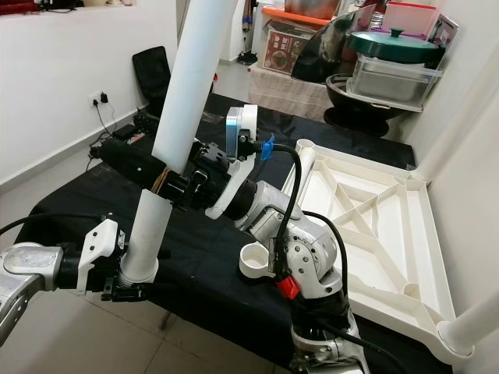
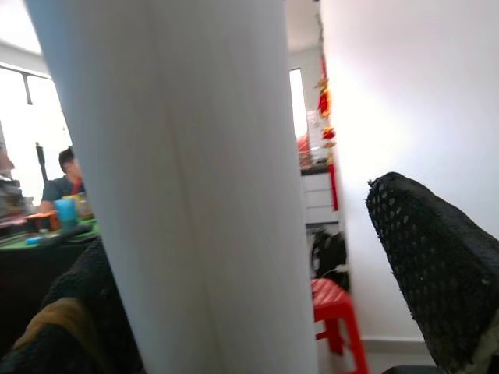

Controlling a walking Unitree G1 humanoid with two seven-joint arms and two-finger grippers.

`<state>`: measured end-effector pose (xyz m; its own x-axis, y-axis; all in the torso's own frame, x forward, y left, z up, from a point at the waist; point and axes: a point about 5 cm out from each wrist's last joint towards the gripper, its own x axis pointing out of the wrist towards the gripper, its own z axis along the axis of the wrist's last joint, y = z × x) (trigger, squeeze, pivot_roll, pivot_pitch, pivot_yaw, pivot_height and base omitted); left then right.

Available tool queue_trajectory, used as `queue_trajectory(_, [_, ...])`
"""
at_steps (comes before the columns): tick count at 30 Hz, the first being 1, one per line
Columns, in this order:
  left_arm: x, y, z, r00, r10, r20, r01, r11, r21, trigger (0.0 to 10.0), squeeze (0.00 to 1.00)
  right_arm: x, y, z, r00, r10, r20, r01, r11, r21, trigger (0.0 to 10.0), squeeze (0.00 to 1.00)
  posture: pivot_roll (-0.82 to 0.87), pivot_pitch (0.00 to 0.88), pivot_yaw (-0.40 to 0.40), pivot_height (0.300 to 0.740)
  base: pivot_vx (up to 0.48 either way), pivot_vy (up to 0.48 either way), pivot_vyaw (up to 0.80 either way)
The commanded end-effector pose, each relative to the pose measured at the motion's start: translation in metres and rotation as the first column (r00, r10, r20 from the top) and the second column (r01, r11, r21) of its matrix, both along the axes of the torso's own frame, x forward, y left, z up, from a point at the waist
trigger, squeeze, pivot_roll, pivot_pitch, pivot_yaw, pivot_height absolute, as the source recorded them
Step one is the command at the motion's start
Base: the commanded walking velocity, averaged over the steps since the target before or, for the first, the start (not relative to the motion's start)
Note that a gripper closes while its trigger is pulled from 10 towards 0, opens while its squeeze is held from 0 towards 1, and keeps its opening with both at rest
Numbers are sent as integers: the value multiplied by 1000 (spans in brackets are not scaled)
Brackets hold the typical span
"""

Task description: Building children table

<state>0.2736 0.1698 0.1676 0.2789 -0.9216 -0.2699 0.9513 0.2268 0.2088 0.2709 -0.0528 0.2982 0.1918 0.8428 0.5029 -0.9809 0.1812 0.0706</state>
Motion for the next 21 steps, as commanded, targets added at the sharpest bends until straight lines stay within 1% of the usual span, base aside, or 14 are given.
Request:
queue_trajectory(1, [0, -6, 2, 1000, -17, 11, 17, 1000, -9, 10000, 0, -3, -3, 2, 999, -37, 37, 37, 999, 4, 0, 0, 69, 0, -81, 740, 0, 0, 0])
queue_trajectory(2, [-1, -6, 1, 1000, -18, 9, 18, 1000, -10, 10000, 0, -5, -1, -1, 997, -42, 59, 44, 998, -34, 3137, 0, 65, 0, -78, 740, 0, 0, 0])
queue_trajectory(3, [-1, -6, 1, 1000, -18, 9, 18, 1000, -10, 10000, 0, -5, -1, -1, 997, -42, 59, 44, 998, -34, 3137, 0, 65, 0, -78, 740, 0, 0, 0])
queue_trajectory(4, [-1, -6, 1, 1000, -18, 8, 18, 1000, -10, 10000, 0, -7, 0, -4, 996, -43, 74, 48, 997, -60, 3137, 0, 65, 0, -78, 740, 0, 0, 0])
queue_trajectory(5, [-1, -6, 0, 1000, -20, 6, 20, 1000, -10, 10000, 0, -8, 2, -10, 993, -59, 102, 70, 991, -114, 10000, 0, 60, 0, -75, 740, 0, 0, 0])
queue_trajectory(8, [-2, -7, -1, 1000, -25, 2, 25, 1000, -7, 10000, 0, -10, 4, -25, 988, -74, 137, 101, 974, -204, 10000, 0, 59, 0, -74, 740, 0, 0, 0])
queue_trajectory(10, [-2, -7, -1, 1000, -26, 2, 26, 1000, -7, 10000, 0, -10, 4, -28, 987, -76, 141, 105, 971, -214, 10000, 0, 58, 0, -74, 740, 0, 0, 0])
queue_trajectory(16, [-2, -7, -3, 1000, -30, -2, 30, 1000, 0, 10000, 0, -15, 1, -29, 991, -59, 122, 83, 976, -201, 10000, 0, 54, 0, -70, 740, 0, 0, 0])
queue_trajectory(19, [-3, -7, -4, 999, -40, -4, 40, 999, 10, 10000, 0, -15, 1, -25, 997, -46, 55, 54, 988, -146, 10000, 0, 53, 0, -69, 740, 0, 0, 0])
queue_trajectory(21, [-3, -7, -4, 999, -42, -5, 42, 999, 11, 10000, 0, -15, 2, -25, 998, -44, 46, 50, 989, -137, 10000, 0, 53, 0, -69, 740, 0, 0, 0])
